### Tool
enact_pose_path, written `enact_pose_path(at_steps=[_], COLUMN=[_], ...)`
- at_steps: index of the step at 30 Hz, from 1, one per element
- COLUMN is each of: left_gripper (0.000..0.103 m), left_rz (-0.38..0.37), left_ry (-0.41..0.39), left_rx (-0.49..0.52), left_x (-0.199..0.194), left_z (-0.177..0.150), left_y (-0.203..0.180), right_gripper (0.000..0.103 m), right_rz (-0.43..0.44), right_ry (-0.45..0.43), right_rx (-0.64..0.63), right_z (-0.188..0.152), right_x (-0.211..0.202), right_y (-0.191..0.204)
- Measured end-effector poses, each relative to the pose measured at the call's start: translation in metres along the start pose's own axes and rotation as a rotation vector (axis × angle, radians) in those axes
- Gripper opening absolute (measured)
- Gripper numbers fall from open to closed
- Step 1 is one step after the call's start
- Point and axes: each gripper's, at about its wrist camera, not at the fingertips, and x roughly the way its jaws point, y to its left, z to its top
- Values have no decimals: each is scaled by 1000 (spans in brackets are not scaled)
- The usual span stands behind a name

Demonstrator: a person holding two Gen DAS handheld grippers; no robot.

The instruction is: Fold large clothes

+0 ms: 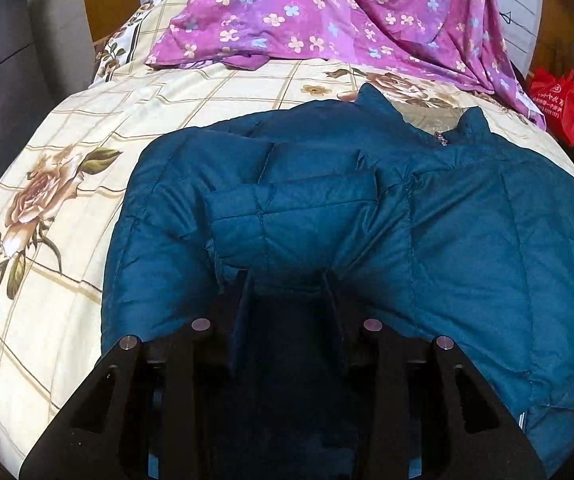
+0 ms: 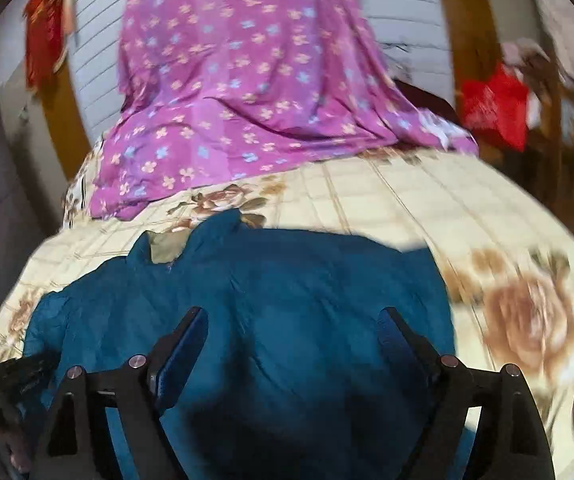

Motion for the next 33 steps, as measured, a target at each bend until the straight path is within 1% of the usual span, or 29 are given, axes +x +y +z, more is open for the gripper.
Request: enact_pose_path(at_steps=[2, 3, 4, 5, 6, 8, 9, 10, 11, 12, 13, 15, 16, 17, 18, 19, 20, 21, 22, 23, 24, 27, 28, 30, 32, 33], left_gripper=[35, 36, 36, 36, 36, 35, 35, 35, 35, 35, 35, 35, 35, 35, 35, 36, 36, 40, 41, 42, 43, 43, 43, 43, 43, 43], left_rz=[1, -4, -11, -27, -30, -23, -23, -28, -35, -40, -42, -44, -41, -33, -23, -20, -28, -25, -12, 0, 3, 1, -1, -7, -31, -50], left_ry=[4, 5, 7, 15, 20, 22, 23, 27, 32, 31, 24, -16, -27, -22, 1, 22, 31, 25, 26, 33, 39, 35, 24, -33, -91, -106], left_rx=[10, 9, 4, -7, -11, -7, -14, -35, -59, -79, -90, -97, -88, -80, -73, -71, -72, -68, -60, -54, -54, -87, -97, -111, -97, -83], left_x=[-1, -2, -3, -5, -5, -7, -8, -10, -12, -14, -17, -25, -26, -24, -18, -13, -9, -9, -10, -11, -11, -18, -22, -36, -49, -53], left_z=[-1, -2, -3, -4, -4, -5, -5, -4, -2, 0, 1, 6, 7, 7, 6, 5, 2, 1, 1, 2, 2, 4, 4, 5, 4, 3], left_y=[0, 0, 2, 3, 3, 2, 3, 5, 9, 12, 14, 16, 16, 15, 14, 15, 15, 15, 14, 13, 13, 18, 20, 19, 12, 7], right_gripper=[86, 88, 91, 91, 92, 92, 92, 91, 90, 89, 90, 90, 90, 90, 90, 90, 90, 93, 99, 99, 99, 97, 97, 97, 97, 97], right_rz=[-42, -74, -67, -37, -13, -1, -12, -42, -67, -91, -81, -25, 21, 65, 91, 133, 135, 95, 49, 12, 8, 46, 41, 37, 34, 6], right_ry=[86, 144, 204, 269, 273, 297, 323, 344, 345, 325, 256, 155, 128, 118, 121, 150, 181, 264, 324, 319, 264, 269, 223, 147, 103, 74], right_rx=[-36, -44, -42, -34, -25, -10, -19, -30, -29, -25, -18, -1, 7, 4, -8, -42, -74, -134, -177, -208, -214, -192, -179, -157, -129, -115], right_z=[12, 12, 8, 0, -5, -3, -1, 4, 10, 16, 24, 32, 35, 35, 33, 26, 17, 2, -11, -23, -29, -25, -22, -19, -23, -28], right_x=[33, 53, 69, 83, 87, 89, 89, 87, 82, 74, 57, 30, 21, 16, 17, 24, 32, 52, 67, 74, 68, 53, 34, 4, -23, -40], right_y=[8, 7, 4, -2, -7, -12, -11, -9, -6, 0, 9, 27, 43, 63, 78, 101, 114, 131, 140, 145, 145, 139, 132, 120, 109, 99])
